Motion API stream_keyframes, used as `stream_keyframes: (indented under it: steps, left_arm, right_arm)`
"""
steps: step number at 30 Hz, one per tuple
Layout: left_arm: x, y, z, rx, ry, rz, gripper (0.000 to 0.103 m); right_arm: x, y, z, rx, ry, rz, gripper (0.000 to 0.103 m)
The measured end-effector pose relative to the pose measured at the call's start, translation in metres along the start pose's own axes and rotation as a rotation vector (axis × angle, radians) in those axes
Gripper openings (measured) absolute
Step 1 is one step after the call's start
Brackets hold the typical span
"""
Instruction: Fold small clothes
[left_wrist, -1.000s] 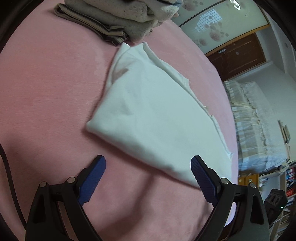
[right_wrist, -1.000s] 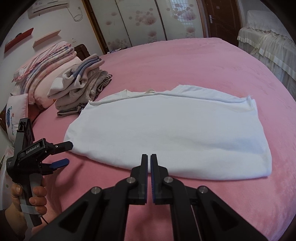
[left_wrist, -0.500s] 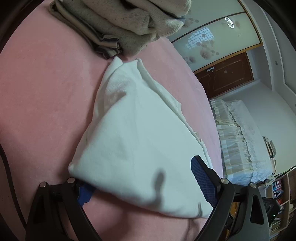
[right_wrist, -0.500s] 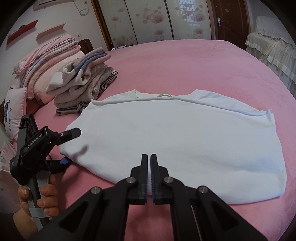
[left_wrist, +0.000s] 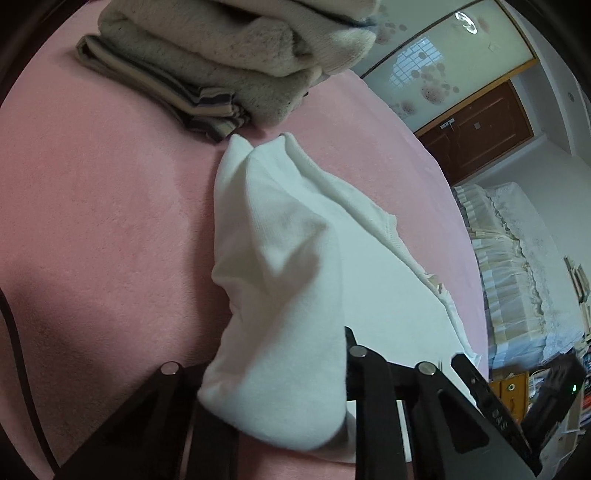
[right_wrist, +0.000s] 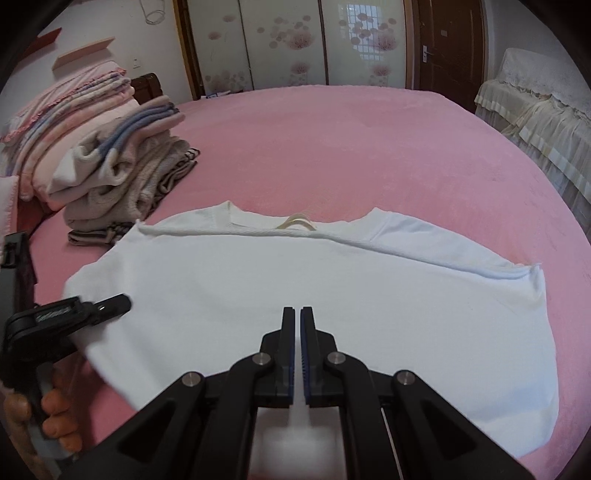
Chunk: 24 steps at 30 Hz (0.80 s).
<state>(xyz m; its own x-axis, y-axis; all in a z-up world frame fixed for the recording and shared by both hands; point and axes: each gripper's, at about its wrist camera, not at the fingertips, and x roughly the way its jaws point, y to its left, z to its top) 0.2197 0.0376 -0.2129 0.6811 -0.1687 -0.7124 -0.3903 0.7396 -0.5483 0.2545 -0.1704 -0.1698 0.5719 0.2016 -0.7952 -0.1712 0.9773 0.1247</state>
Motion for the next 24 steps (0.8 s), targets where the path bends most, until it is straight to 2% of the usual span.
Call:
stream_keyframes:
  steps: [3, 6, 8, 11, 17, 24]
  left_arm:
    - [-0.001, -0.015, -0.001, 0.050, -0.029, 0.034, 0.014]
    - [-0.008, -0.023, 0.000, 0.061, -0.056, 0.014, 0.013]
    - [-0.015, -0.029, 0.000, 0.085, -0.075, 0.011, 0.013]
    - [-0.025, -0.047, -0.001, 0.137, -0.115, 0.009, 0.012]
    - [-0.049, -0.091, -0.005, 0.235, -0.168, -0.041, 0.012]
    - [-0.050, -0.152, -0.014, 0.340, -0.159, -0.084, 0.012]
  right_arm:
    - [0.015, 0.004, 0.004, 0.007, 0.014, 0.000, 0.003]
    - [0.039, 0.004, -0.001, 0.020, 0.078, 0.003, 0.003]
    - [0.046, 0.002, -0.006, 0.027, 0.086, 0.010, 0.003]
    - [0.046, -0.002, -0.008, 0.040, 0.080, 0.032, 0.003]
    - [0.046, -0.006, -0.010, 0.054, 0.084, 0.053, 0.003]
    - [0.041, -0.023, -0.008, 0.136, 0.085, 0.141, 0.002]
